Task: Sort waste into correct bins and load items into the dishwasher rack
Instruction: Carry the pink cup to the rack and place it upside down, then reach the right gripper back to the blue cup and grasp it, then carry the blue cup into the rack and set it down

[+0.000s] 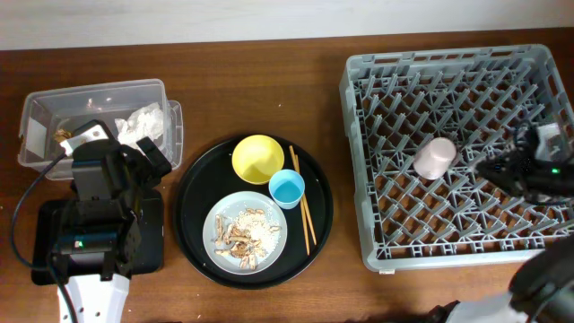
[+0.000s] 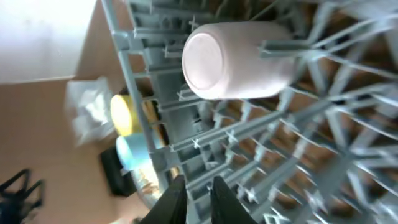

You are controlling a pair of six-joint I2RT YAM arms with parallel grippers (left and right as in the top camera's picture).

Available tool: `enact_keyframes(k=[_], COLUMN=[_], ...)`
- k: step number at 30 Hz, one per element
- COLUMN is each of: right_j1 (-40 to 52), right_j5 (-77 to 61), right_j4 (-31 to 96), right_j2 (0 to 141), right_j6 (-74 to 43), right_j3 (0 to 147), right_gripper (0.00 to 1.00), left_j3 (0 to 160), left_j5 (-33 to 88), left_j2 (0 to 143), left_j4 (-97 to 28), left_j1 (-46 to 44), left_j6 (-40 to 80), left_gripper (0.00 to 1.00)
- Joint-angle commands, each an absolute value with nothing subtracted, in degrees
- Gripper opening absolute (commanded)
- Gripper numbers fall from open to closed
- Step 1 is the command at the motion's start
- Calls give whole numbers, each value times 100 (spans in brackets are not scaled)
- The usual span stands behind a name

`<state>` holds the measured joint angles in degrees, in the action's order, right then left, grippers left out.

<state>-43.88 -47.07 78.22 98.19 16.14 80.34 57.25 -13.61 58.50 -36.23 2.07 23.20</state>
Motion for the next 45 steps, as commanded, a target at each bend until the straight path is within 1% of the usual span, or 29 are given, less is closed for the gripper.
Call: enact_keyframes(k=[1,2,4,5,6,7,9,11,12,13,14,15,16,18,19,21,23,25,27,29,30,33,35,36,39,41,42,44,45], right_j1=[-4346,-4108,-3548,-2838,-2091,-1092,397,1273,1750,2333,2709,3059,3245,3933,4077,4261,4466,4480,4565,4663,4705,4718,4718,4718,4689,4447,4191,3236,2443], right_j5=[-3601,-3573,-3684,-3677,-3682,-3684,-4047,-4058,-3260,-1835,-1284,-1190,-1122,-10,161,202,246,353,333,353,353,351,353,353,351,351,351,349,296], right_j4=[7776,7782,7896,7953,7902,7738,7057,6215,5833,5544,5336,5094,5043,5030,4984,4845,4668,4663,4644,4646,4646,4834,5341,5666,6595,7277,7568,8141,8654], right_j2=[8639,8068,7555,7225,7032,6963,7113,7391,7712,8276,8746,9253,9548,10433,10589,10720,10733,10860,11216,11362,11367,11360,11360,11354,11336,11124,10936,10363,10044], right_j6=[797,655,655,657,655,655,655,554,-130,-1033,-1415,-1452,-1452,-1752,-1752,-1857,-1903,-2163,-2305,-2453,-2456,-2456,-2453,-2453,-2453,-2453,-2453,-2449,-2351], right_j3=[8047,8047,8047,8047,8047,8047,8047,8047,8047,8047,8047,8106,8202,8484,8488,8488,8486,8482,8482,8482,8484,8630,9157,9496,10348,10892,11067,11150,11150], right_gripper=[17,17,19,28,79,98,99,100,92,79,78,82,82,82,82,81,74,63,49,45,37,30,16,4,4,4,4,4,4], left_j3=[5752,5752,5752,5752,5752,5752,5752,5752,5752,5752,5752,5752,5752,5752,5752,5752,5752,5752,5752,5752,5752,5752,5752,5752,5752,5752,5752,5752,5752], left_j5=[-1422,-1422,-1422,-1422,-1422,-1422,-1422,-1422,-1422,-1422,-1422,-1422,-1422,-1422,-1422,-1422,-1422,-1422,-1422,-1422,-1422,-1422,-1422,-1422,-1422,-1422,-1422,-1422,-1422], left_j2=[5828,5828,5828,5828,5828,5828,5828,5828,5828,5828,5828,5828,5828,5828,5828,5828,5828,5828,5828,5828,5828,5828,5828,5828,5828,5828,5828,5828,5828], left_j4=[-3614,-3614,-3614,-3614,-3614,-3614,-3614,-3614,-3614,-3614,-3614,-3614,-3614,-3614,-3614,-3614,-3614,-3614,-3614,-3614,-3614,-3614,-3614,-3614,-3614,-3614,-3614,-3614,-3614], left_j1=[231,231,231,231,231,231,231,231,231,231,231,231,231,231,231,231,231,231,231,231,231,231,231,231,231,231,231,231,231], left_j6=[2290,2292,2292,2292,2292,2292,2292,2292,2292,2292,2292,2292,2292,2292,2292,2292,2292,2292,2292,2292,2292,2292,2292,2292,2292,2292,2292,2292,2292], left_gripper=[99,99,99,99,99,99,99,99,99,99,99,99,99,99,99,99,99,99,99,99,99,99,99,99,99,99,99,99,99])
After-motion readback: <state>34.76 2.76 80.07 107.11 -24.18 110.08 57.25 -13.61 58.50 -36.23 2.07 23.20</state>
